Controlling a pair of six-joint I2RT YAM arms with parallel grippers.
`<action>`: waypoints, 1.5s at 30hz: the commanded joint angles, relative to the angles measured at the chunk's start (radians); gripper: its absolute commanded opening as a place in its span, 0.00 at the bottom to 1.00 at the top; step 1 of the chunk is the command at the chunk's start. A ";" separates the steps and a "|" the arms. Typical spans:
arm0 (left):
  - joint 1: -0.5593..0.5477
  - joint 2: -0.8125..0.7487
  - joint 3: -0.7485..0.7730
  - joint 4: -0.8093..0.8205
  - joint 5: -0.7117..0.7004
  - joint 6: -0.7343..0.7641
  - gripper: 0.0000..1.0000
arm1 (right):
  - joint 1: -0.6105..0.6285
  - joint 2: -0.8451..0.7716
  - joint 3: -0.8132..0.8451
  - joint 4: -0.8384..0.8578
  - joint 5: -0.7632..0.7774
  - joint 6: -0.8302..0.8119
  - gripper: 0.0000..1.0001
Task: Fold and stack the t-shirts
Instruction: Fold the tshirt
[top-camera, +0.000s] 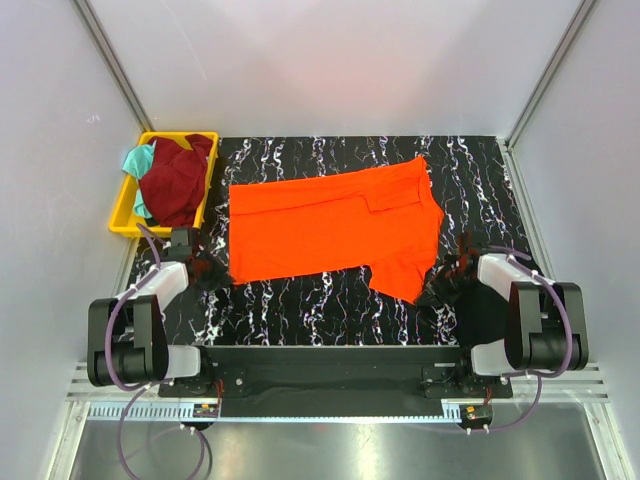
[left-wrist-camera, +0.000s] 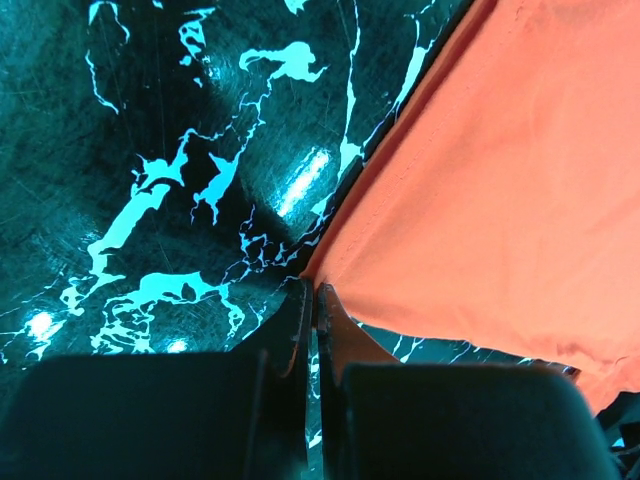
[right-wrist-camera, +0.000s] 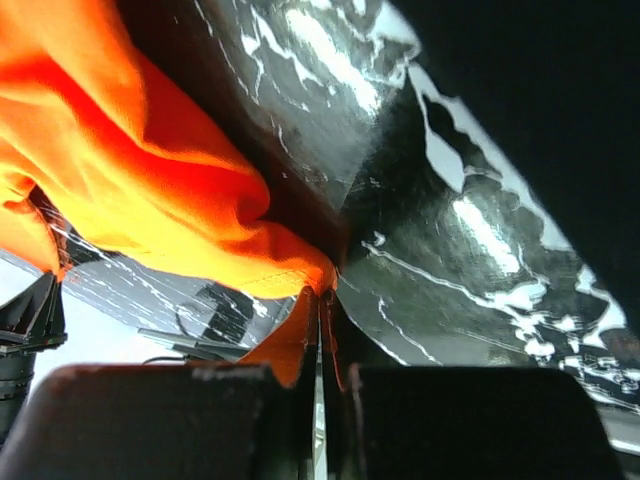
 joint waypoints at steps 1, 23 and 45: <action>0.002 -0.037 0.029 -0.008 0.002 0.039 0.00 | -0.005 -0.041 0.044 -0.079 0.025 -0.016 0.00; 0.002 -0.068 0.025 -0.031 0.025 0.045 0.00 | 0.113 0.213 0.482 -0.241 -0.026 -0.299 0.02; 0.000 -0.019 0.046 -0.030 0.056 0.057 0.00 | 0.053 0.111 0.458 -0.248 -0.008 -0.111 0.55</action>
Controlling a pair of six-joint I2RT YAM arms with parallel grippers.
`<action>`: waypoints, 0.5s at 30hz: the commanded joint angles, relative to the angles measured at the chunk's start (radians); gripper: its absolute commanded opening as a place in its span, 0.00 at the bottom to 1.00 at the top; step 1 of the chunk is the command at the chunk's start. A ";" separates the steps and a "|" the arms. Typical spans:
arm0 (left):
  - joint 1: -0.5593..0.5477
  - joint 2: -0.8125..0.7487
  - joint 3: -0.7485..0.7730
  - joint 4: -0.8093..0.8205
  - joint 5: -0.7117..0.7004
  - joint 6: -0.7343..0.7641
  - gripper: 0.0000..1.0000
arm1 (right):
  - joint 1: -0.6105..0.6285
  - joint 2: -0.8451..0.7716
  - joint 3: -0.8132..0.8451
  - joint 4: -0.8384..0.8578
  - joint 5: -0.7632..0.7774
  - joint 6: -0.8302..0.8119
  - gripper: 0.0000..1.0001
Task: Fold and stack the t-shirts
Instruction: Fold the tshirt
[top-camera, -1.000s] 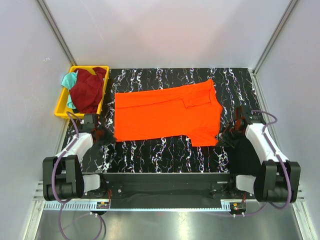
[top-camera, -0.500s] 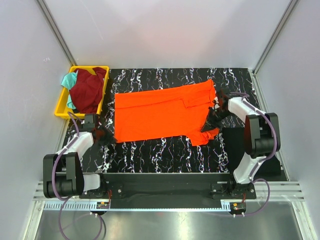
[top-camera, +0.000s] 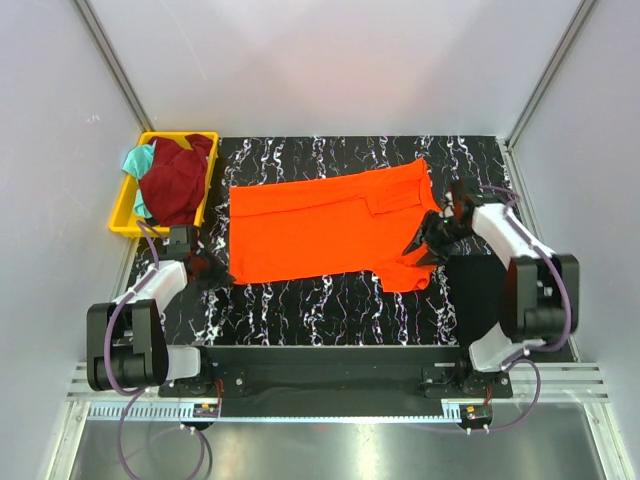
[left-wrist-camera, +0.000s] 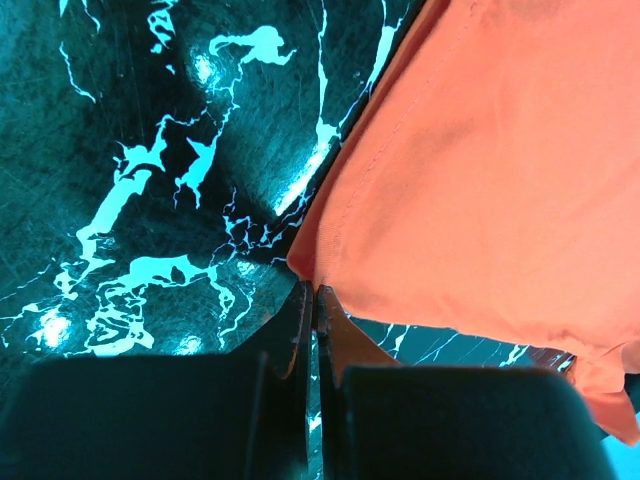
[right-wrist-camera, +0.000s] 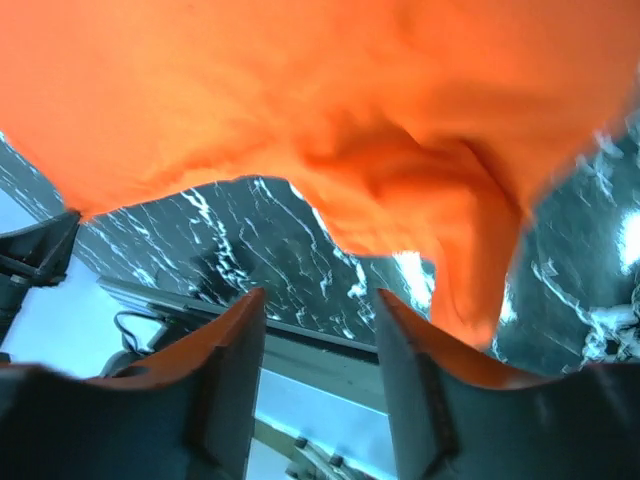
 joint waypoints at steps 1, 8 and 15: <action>-0.001 0.009 0.019 0.023 0.032 0.012 0.00 | -0.053 -0.129 -0.088 0.006 0.014 0.116 0.60; -0.001 0.018 0.021 0.031 0.046 0.017 0.00 | -0.238 -0.190 -0.203 0.046 -0.007 0.117 0.70; -0.003 0.021 0.024 0.031 0.054 0.015 0.00 | -0.238 -0.081 -0.233 0.104 -0.064 0.061 0.67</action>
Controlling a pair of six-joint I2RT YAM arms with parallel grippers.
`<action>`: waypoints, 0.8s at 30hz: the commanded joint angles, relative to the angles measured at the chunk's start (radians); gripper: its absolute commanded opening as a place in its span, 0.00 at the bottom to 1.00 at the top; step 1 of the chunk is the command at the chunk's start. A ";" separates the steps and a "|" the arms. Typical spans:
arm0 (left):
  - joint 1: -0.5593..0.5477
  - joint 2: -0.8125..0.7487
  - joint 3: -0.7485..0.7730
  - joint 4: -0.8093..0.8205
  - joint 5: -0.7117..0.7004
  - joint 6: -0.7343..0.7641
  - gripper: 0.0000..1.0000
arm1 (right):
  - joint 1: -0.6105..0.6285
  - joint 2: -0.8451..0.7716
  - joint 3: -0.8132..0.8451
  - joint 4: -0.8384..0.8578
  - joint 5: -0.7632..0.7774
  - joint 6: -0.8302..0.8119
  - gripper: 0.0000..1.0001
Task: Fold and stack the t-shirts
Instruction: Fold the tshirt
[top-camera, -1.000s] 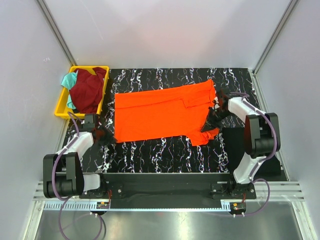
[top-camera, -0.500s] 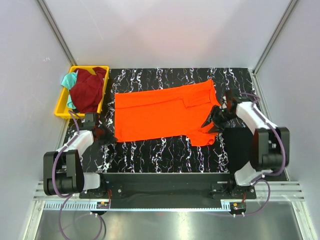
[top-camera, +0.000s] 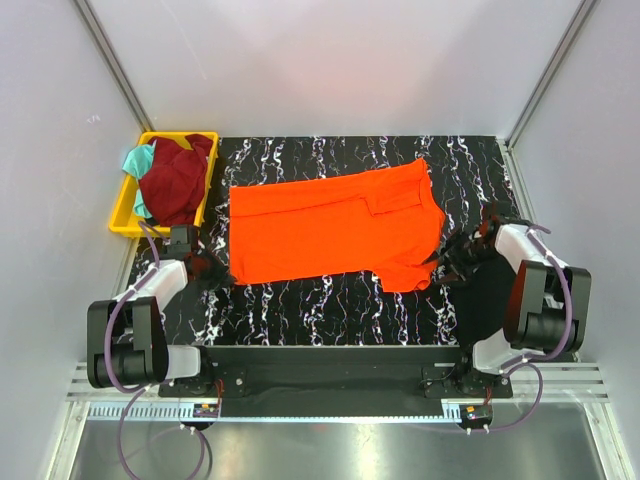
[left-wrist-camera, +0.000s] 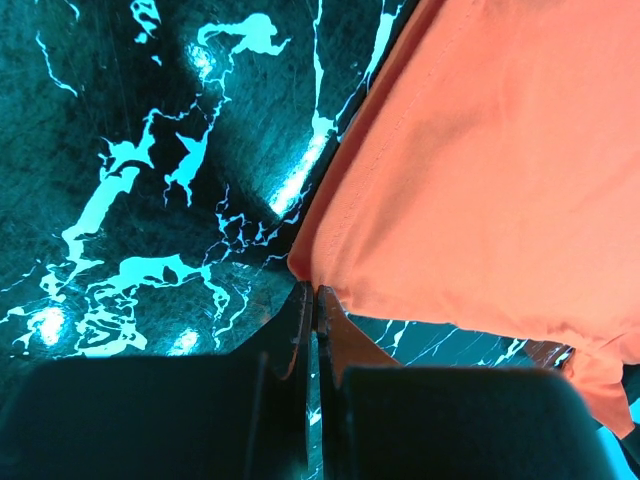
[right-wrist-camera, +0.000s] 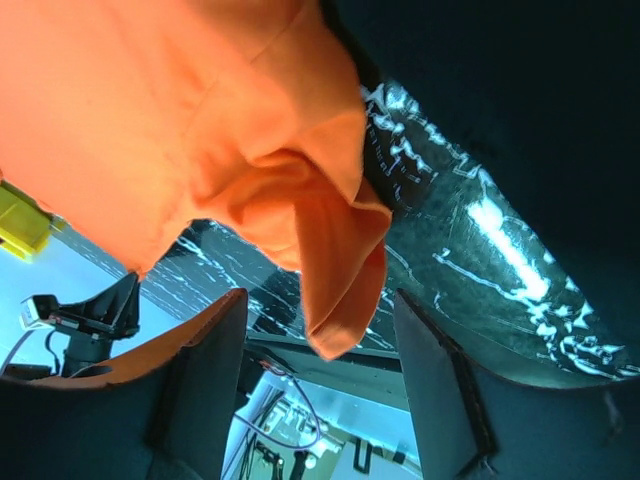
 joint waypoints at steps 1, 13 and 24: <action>-0.001 0.007 0.026 0.028 0.030 0.012 0.00 | 0.005 0.023 -0.011 0.045 -0.039 -0.033 0.67; -0.001 -0.013 0.012 0.030 0.025 0.002 0.00 | 0.005 -0.006 -0.069 0.051 -0.059 -0.051 0.50; -0.001 -0.091 -0.008 0.007 0.022 0.005 0.00 | 0.005 -0.070 -0.046 -0.030 -0.020 -0.078 0.05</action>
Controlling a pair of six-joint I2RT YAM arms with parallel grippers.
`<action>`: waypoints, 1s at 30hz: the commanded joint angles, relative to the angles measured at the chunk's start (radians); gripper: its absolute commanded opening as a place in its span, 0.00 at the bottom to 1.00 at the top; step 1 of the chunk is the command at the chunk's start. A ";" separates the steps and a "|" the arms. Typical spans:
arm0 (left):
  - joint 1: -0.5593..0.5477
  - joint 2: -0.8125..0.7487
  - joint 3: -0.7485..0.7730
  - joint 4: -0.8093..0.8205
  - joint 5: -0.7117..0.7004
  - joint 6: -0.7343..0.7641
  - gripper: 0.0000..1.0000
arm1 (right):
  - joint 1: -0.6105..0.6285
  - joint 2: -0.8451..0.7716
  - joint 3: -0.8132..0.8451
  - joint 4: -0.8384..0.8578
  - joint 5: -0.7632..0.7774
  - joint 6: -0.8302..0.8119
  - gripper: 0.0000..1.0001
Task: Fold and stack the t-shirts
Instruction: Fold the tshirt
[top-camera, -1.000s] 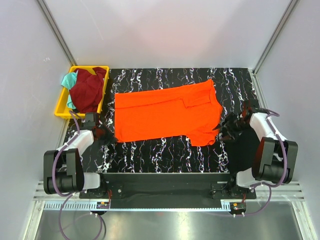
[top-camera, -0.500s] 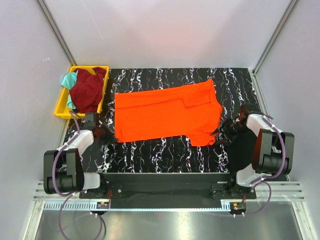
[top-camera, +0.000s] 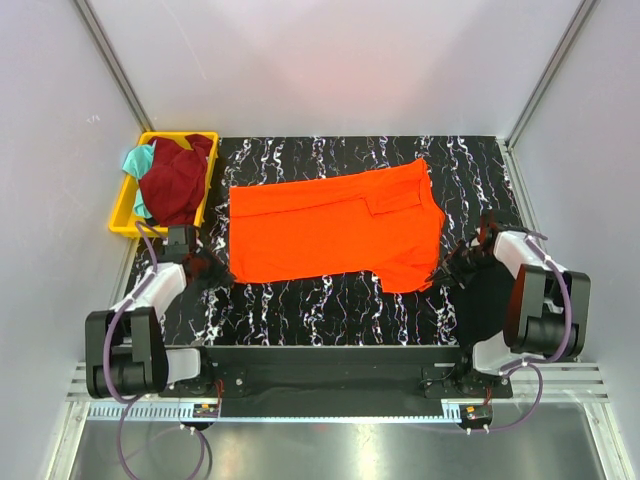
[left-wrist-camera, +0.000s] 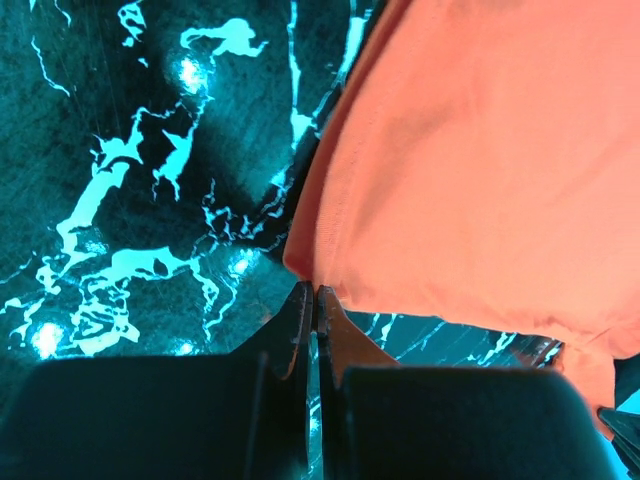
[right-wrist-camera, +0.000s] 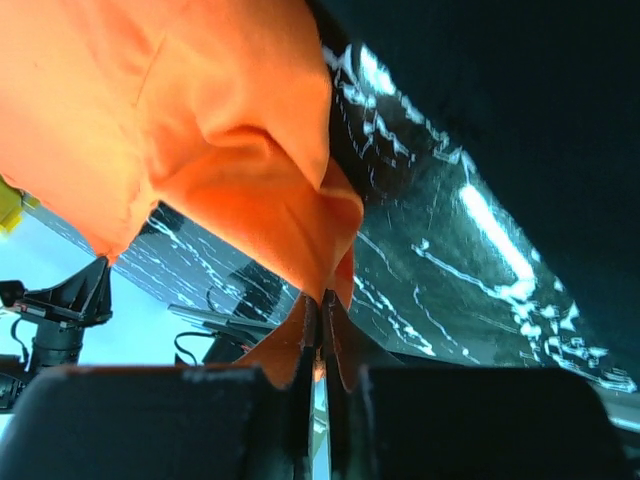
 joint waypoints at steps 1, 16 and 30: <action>-0.003 -0.064 -0.010 -0.003 0.015 0.004 0.00 | 0.004 -0.090 0.028 -0.067 0.018 -0.017 0.04; 0.000 -0.178 -0.041 -0.051 -0.022 -0.013 0.00 | 0.004 -0.204 0.080 -0.226 0.113 -0.110 0.03; -0.009 0.092 0.287 -0.056 -0.044 0.077 0.00 | 0.053 0.218 0.558 -0.087 0.041 -0.020 0.02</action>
